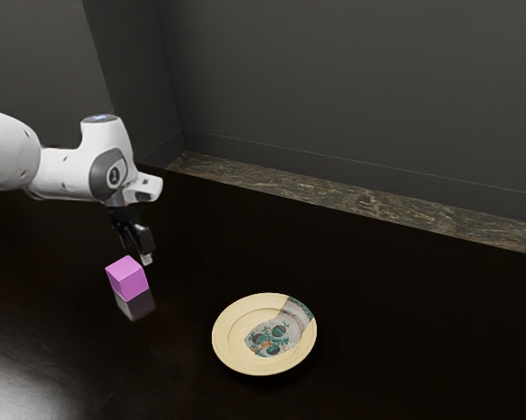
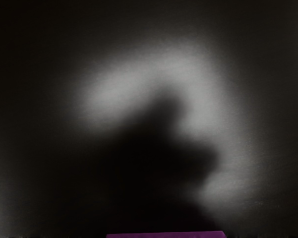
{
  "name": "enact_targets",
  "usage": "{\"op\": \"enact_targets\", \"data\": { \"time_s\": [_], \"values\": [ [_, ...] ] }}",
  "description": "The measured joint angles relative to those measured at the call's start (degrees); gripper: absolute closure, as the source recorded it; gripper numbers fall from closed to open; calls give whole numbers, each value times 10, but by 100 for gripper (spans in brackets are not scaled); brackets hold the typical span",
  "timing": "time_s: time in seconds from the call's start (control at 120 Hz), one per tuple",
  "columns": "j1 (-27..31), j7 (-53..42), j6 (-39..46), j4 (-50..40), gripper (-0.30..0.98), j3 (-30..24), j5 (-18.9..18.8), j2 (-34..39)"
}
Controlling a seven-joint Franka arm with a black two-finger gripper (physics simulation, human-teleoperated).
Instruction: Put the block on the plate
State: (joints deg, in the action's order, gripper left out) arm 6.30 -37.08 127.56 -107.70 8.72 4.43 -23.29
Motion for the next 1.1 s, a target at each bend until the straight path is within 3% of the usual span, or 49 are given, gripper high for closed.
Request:
{"op": "enact_targets", "data": {
  "time_s": [1.1],
  "values": [
    [3, -90, 45, -82, 0, 6, 10, 27]
  ]
}}
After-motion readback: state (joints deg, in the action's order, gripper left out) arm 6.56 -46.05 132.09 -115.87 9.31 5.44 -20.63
